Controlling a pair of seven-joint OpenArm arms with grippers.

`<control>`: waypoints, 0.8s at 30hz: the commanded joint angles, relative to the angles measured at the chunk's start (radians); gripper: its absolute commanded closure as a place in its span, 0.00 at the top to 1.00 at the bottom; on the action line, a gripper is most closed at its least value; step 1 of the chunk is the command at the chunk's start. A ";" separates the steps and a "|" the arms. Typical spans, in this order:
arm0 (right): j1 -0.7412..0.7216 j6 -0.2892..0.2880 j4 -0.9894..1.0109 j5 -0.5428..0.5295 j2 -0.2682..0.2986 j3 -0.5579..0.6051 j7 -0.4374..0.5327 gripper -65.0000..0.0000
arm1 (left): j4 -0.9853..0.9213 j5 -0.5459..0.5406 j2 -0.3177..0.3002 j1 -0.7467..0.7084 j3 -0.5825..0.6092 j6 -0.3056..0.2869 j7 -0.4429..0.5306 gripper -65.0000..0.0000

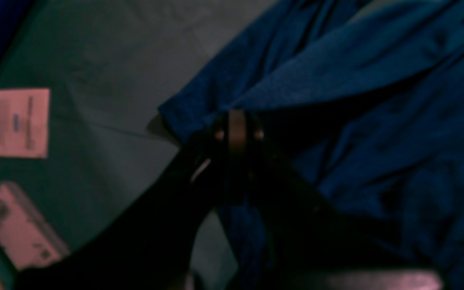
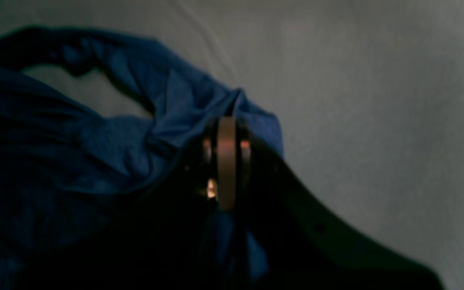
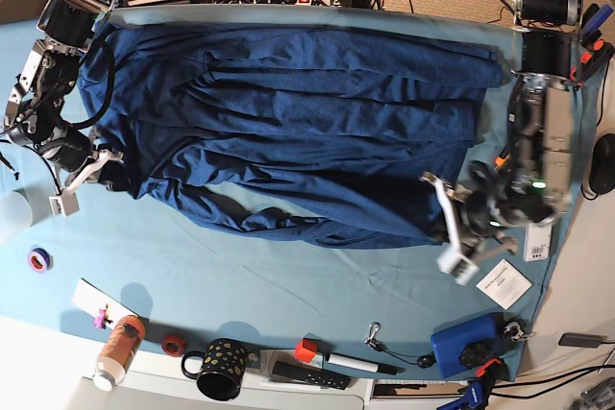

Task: Layout the t-shirt on the table in an organized manner, then fold the t-shirt properly
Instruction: 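Lift the held hem with both grippers and fold it toward the collar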

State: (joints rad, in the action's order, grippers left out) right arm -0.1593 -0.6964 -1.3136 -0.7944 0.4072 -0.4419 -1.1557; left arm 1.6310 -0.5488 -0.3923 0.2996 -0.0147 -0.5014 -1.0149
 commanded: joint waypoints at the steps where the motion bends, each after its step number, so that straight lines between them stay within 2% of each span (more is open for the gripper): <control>1: -0.020 -0.002 -0.015 -0.026 0.022 -0.005 0.018 0.00 | 0.019 -0.050 -0.010 0.027 -0.035 -0.010 -0.003 0.00; 5: -0.020 -0.002 -0.015 -0.071 0.022 -0.005 -0.010 0.00 | 0.019 -0.211 -0.010 0.023 -0.139 -0.056 -0.097 0.00; 11: -0.017 -0.002 -0.016 -0.194 0.023 -0.005 -0.137 0.00 | 0.019 -0.333 -0.013 -0.027 -0.224 -0.101 -0.186 0.00; 16: 0.000 -0.002 -0.025 -0.243 0.023 -0.006 -0.158 0.00 | 0.019 -0.365 -0.024 -0.087 -0.241 -0.103 -0.201 0.00; 21: 0.079 -0.002 -0.148 -0.244 0.023 -0.027 -0.161 0.00 | 0.020 -0.372 -0.024 -0.130 -0.241 -0.103 -0.200 0.00; 24: 0.135 -0.002 -0.246 -0.245 0.022 -0.047 -0.161 0.00 | 0.021 -0.399 -0.024 -0.147 -0.241 -0.141 -0.199 0.00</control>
State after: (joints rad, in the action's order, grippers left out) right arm -0.0090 -0.6964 -1.5452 -1.0195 0.4072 -0.4812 -1.3365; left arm 1.6344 -0.9237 -0.4023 0.1356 -0.2501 -0.6399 -1.2320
